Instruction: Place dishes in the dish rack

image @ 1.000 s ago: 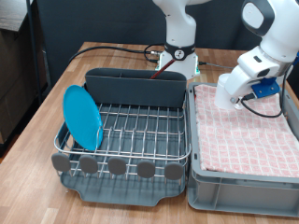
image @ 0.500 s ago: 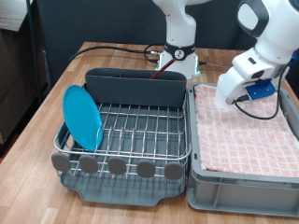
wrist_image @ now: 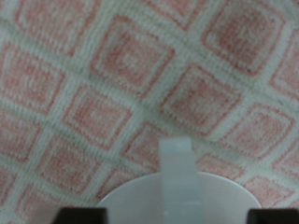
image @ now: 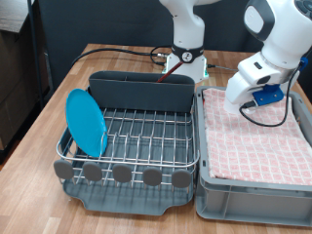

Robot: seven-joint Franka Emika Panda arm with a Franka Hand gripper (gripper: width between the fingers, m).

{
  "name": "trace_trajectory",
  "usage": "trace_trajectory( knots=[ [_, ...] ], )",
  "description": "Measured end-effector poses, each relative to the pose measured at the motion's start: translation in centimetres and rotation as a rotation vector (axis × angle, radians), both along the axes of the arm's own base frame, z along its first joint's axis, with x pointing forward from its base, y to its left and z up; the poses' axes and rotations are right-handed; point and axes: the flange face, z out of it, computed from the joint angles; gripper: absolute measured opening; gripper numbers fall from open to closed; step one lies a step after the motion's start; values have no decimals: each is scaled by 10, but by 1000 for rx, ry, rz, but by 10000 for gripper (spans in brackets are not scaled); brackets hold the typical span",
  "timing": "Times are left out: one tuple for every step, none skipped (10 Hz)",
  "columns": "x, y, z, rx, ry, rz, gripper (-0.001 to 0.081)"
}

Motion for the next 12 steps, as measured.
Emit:
trace_trajectory(
  knots=[
    [0, 0, -1, 1, 1, -1, 239],
    [-1, 0, -1, 1, 1, -2, 239],
    [-1, 0, -1, 1, 1, -2, 88],
    [-1, 0, -1, 1, 1, -3, 72],
    [0, -1, 0, 3, 0, -5, 72],
    [2, -1, 3, 5, 0, -11, 72],
    [4, -1, 8, 6, 0, -16, 72],
    [6, -1, 13, 5, 1, -21, 72],
    [9, -2, 20, 5, 2, -29, 72],
    [12, -4, 27, 7, -5, -40, 72],
    [16, -5, 35, 12, -17, -52, 72],
    [19, -7, 45, 16, -36, -80, 72]
  ],
)
